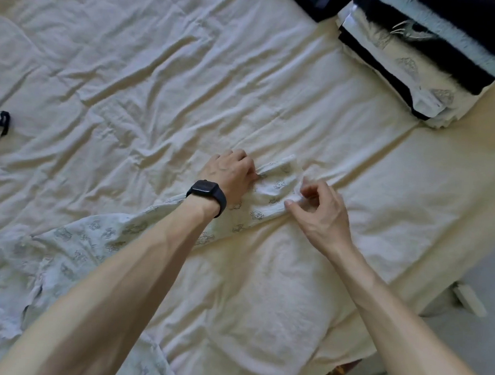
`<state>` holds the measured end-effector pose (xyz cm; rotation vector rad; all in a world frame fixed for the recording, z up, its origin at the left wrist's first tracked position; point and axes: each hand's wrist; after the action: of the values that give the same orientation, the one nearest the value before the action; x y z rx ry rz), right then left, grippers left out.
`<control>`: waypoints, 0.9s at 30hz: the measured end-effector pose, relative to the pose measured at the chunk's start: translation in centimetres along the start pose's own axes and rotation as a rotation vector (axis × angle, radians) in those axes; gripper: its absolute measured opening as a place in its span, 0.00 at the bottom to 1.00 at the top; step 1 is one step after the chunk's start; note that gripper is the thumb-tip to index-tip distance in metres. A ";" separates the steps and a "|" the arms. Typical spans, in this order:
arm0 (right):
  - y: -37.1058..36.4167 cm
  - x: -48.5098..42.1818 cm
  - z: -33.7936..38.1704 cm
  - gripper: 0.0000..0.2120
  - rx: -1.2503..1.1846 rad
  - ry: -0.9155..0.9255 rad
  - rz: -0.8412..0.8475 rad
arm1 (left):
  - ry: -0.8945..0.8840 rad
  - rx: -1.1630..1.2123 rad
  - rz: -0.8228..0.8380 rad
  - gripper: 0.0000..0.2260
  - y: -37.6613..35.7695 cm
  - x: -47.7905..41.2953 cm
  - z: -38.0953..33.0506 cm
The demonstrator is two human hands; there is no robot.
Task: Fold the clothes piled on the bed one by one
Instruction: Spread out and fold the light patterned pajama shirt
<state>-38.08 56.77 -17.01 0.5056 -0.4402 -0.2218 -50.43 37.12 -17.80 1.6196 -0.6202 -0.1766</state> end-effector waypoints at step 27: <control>-2.0 4.4 8.5 0.07 -0.450 -0.177 -0.188 | 0.346 0.879 0.128 0.06 11.1 2.3 0.8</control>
<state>-38.25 50.12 -9.79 0.0844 -0.4977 -0.5356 -52.10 35.05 -6.71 2.3649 -0.5557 0.5368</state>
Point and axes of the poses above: each hand's wrist, its own x-axis away from the middle knuckle, its own y-axis out of the back of the hand, z = x × y, and after that the axes turned 6 degrees about -x, right-handed
